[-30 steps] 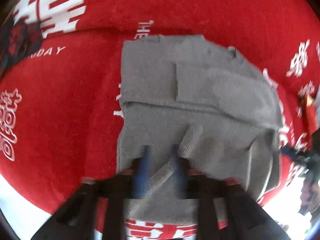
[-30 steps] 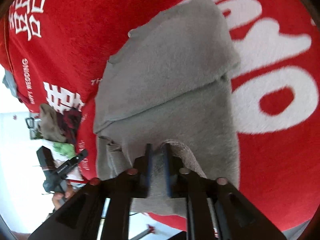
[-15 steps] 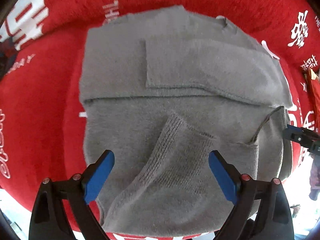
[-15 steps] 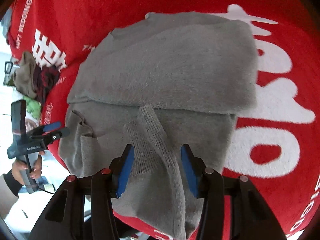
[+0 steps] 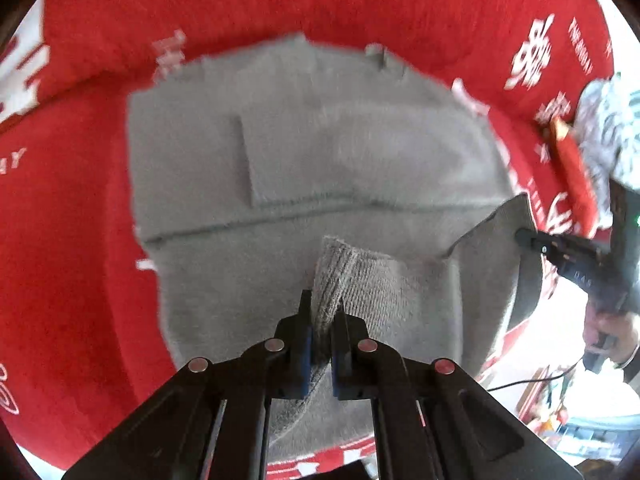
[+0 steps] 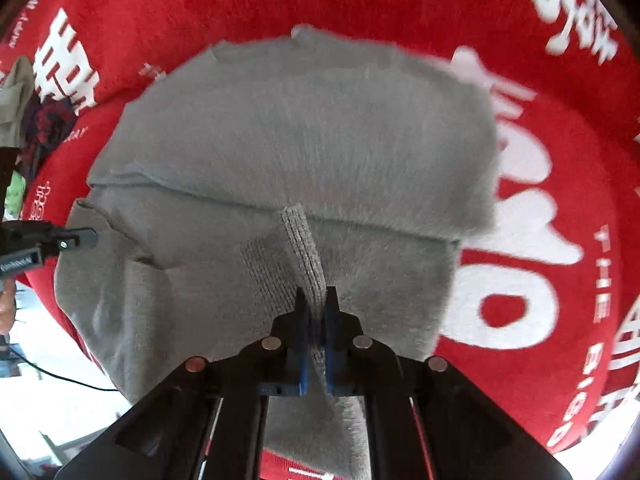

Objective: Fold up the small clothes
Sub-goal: 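Grasp the ribbed hem edge again with both grippers, then fold the held hem over toward the collar and open both grippers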

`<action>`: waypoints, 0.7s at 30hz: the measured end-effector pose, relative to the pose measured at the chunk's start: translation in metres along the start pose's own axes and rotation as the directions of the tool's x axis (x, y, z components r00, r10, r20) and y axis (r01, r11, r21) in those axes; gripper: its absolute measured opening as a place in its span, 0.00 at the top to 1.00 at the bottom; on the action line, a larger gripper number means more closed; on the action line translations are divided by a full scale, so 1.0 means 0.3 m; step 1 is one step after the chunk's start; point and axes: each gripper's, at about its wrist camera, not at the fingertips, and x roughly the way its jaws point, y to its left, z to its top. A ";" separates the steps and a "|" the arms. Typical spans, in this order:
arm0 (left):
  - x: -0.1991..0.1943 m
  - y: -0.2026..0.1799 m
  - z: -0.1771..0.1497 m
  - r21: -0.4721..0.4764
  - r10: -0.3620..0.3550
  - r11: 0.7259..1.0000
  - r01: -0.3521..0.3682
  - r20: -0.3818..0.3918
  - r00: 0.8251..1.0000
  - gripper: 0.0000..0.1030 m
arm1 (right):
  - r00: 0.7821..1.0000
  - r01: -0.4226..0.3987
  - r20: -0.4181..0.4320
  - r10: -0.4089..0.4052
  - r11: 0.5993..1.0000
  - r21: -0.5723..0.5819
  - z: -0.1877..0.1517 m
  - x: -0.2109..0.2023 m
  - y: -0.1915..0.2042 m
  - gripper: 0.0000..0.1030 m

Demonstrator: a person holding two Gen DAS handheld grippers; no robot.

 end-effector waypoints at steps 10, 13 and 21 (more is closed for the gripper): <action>-0.231 0.048 0.262 -0.036 0.015 0.999 -0.006 0.255 0.967 0.93 | 0.967 0.053 0.246 -0.063 0.997 0.048 0.254 -0.263 -0.058 0.94; -0.184 0.073 0.374 -0.044 0.061 0.998 -0.051 0.283 0.957 0.92 | 0.965 0.045 0.256 -0.056 0.998 0.048 0.381 -0.203 -0.072 0.94; 0.085 0.190 0.551 -0.132 0.202 0.975 -0.176 0.216 0.955 0.92 | 0.985 0.057 0.157 -0.071 0.994 0.089 0.565 0.116 -0.148 0.94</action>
